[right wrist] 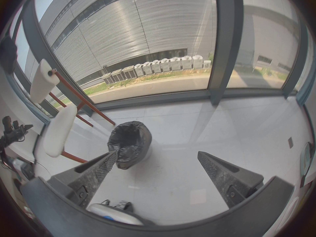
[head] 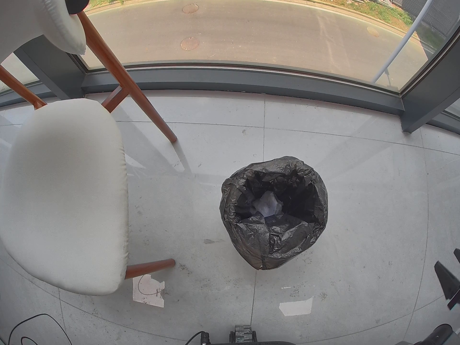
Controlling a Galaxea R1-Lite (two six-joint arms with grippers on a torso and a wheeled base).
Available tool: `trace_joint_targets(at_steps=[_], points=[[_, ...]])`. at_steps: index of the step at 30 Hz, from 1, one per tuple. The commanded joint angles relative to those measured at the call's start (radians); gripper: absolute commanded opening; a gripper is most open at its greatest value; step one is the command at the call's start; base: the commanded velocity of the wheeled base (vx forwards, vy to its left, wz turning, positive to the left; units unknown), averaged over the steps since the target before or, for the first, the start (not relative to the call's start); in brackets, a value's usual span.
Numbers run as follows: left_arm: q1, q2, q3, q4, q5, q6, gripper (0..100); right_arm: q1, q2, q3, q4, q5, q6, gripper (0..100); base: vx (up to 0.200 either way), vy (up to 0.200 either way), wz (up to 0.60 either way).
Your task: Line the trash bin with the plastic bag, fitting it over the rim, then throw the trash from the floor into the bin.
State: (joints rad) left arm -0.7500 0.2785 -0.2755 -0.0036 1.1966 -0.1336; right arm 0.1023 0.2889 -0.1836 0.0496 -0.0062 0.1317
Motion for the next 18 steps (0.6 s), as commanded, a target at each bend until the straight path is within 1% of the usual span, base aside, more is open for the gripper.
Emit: trace_joint_targets(at_steps=[1,3,4,5,6,7,11,12,13,14,15,16,18], points=[[-0.017,-0.279,0.196,0.137,-0.190,0.161,100,-0.096,-0.286,0.177,-0.028,0.052,-0.142,100,0.000,0.000,0.00],[-0.019,-0.279,0.194,0.137,-0.333,0.224,100,-0.098,-0.286,0.177,-0.028,0.064,-0.164,100,0.000,0.000,0.00],[-0.022,-0.279,0.191,0.132,-0.407,0.272,100,-0.096,-0.284,0.177,-0.027,0.061,-0.162,100,0.000,0.000,0.00],[-0.023,-0.279,0.190,0.131,-0.436,0.293,100,-0.096,-0.283,0.177,-0.027,0.060,-0.161,100,0.000,0.000,0.00],[-0.029,-0.279,0.188,0.119,-0.520,0.384,100,-0.104,-0.271,0.176,-0.025,0.052,-0.152,100,0.000,0.000,0.00],[-0.032,-0.279,0.183,0.125,-0.542,0.405,100,-0.112,-0.254,0.176,-0.025,0.049,-0.147,100,0.000,0.000,0.00],[-0.042,-0.279,0.182,0.125,-0.539,0.404,100,-0.135,-0.221,0.176,-0.025,0.028,-0.146,100,0.000,0.000,0.00],[-0.037,-0.249,0.182,0.125,-0.535,0.397,100,-0.162,-0.201,0.176,-0.025,0.018,-0.146,100,0.000,0.000,0.00],[-0.032,-0.137,0.183,0.125,-0.522,0.390,100,-0.256,-0.159,0.176,-0.025,0.018,-0.146,100,0.000,0.000,0.00],[-0.031,-0.111,0.183,0.125,-0.517,0.388,100,-0.286,-0.148,0.176,-0.025,0.018,-0.146,100,0.000,0.000,0.00],[-0.011,-0.007,0.183,0.125,-0.499,0.376,100,-0.392,-0.109,0.177,-0.027,0.018,-0.146,100,0.000,0.000,0.00],[0.020,0.070,0.185,0.125,-0.492,0.351,100,-0.461,-0.080,0.177,-0.027,0.025,-0.146,100,0.000,0.000,0.00],[0.100,0.202,0.191,0.122,-0.488,0.285,100,-0.543,-0.036,0.177,-0.028,0.029,-0.141,100,0.000,0.000,0.00]])
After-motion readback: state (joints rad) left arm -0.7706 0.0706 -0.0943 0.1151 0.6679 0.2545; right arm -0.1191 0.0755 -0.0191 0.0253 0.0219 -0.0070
